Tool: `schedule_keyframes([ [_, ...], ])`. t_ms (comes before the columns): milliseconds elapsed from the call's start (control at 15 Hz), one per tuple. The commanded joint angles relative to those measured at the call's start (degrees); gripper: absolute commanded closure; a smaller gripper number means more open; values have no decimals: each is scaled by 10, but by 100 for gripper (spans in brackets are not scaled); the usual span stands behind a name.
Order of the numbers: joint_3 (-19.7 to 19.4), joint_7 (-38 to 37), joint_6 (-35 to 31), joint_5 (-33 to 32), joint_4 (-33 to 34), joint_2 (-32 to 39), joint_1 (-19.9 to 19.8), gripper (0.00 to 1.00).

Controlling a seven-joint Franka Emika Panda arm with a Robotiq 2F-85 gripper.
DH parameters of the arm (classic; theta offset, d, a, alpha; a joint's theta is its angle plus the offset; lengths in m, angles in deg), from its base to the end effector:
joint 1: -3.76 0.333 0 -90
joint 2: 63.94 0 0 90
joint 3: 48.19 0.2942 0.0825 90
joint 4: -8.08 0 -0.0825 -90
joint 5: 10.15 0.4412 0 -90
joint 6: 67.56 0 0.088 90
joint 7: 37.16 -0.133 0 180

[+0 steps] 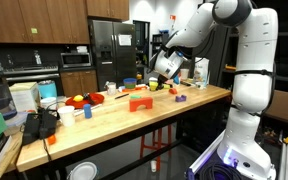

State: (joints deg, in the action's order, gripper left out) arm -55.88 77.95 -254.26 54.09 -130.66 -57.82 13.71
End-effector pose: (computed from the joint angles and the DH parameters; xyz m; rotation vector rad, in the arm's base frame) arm 0.5449 -0.0723 0.2314 2.3936 1.1552 0.7714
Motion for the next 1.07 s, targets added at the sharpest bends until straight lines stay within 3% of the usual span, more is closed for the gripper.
schedule_keyframes([
  [0, -10, 2, -8, -36, -53, -73, 17, 84],
  [600, 27, 57, 0, -74, -140, -262, 29, 84],
  [867, -2, 71, -7, -56, -177, -359, 91, 84],
  [1000, -57, 66, -6, -38, -194, -408, 155, 84],
])
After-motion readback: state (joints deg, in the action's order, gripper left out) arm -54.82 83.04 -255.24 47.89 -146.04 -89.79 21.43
